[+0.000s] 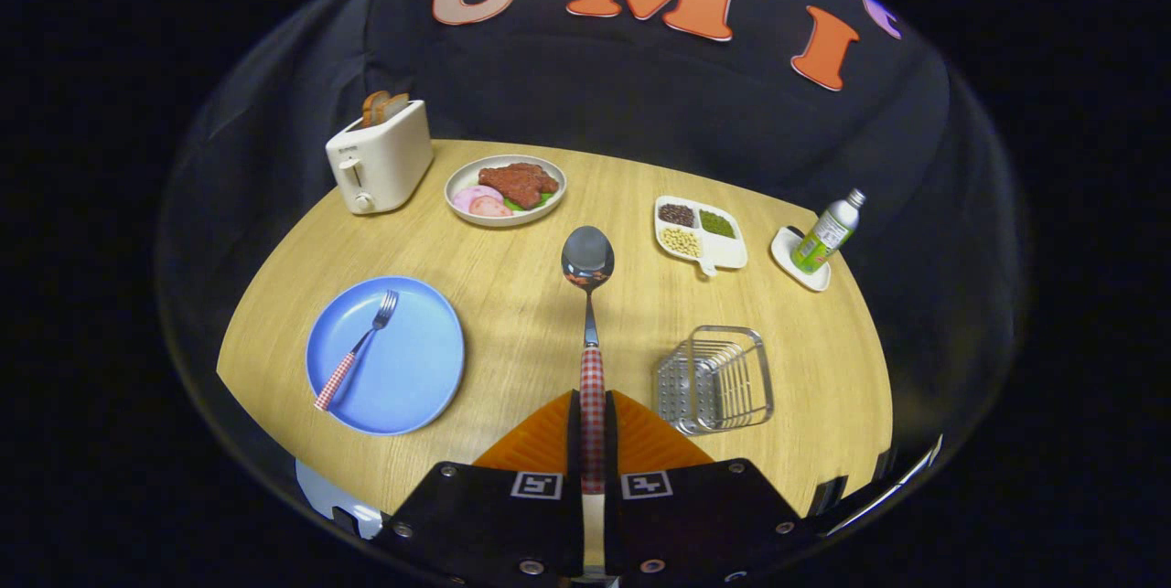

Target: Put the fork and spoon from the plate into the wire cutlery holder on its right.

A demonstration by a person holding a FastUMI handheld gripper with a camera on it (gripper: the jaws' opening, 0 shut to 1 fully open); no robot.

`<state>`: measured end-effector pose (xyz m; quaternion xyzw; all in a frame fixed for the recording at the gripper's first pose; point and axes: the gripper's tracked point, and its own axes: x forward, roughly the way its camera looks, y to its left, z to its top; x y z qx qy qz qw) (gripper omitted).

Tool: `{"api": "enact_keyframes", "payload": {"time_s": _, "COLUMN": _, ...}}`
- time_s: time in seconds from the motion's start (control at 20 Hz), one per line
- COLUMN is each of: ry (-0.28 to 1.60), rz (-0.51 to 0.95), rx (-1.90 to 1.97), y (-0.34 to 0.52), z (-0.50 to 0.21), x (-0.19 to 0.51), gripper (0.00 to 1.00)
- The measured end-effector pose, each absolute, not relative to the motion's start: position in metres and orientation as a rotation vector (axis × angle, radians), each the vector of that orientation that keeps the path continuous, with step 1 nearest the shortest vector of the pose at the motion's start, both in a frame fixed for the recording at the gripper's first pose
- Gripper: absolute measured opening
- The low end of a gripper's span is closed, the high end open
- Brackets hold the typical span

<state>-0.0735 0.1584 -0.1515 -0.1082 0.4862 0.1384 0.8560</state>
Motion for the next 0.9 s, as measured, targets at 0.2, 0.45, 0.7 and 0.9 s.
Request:
{"api": "enact_keyframes", "payload": {"time_s": 0.2, "ry": 1.077, "rz": 0.286, "rx": -0.236, "y": 0.119, "z": -0.147, "x": -0.07, "gripper": 0.09}}
{"api": "enact_keyframes", "payload": {"time_s": 0.45, "ry": 1.174, "rz": 0.317, "rx": -0.318, "y": 0.073, "z": -0.141, "x": -0.069, "gripper": 0.09}}
{"api": "enact_keyframes", "payload": {"time_s": 0.7, "ry": 1.3, "rz": 0.376, "rx": -0.406, "y": 0.05, "z": -0.135, "x": -0.074, "gripper": 0.09}}
{"api": "enact_keyframes", "payload": {"time_s": 0.9, "ry": 1.426, "rz": 0.372, "rx": -0.353, "y": 0.041, "z": -0.141, "x": -0.082, "gripper": 0.1}}
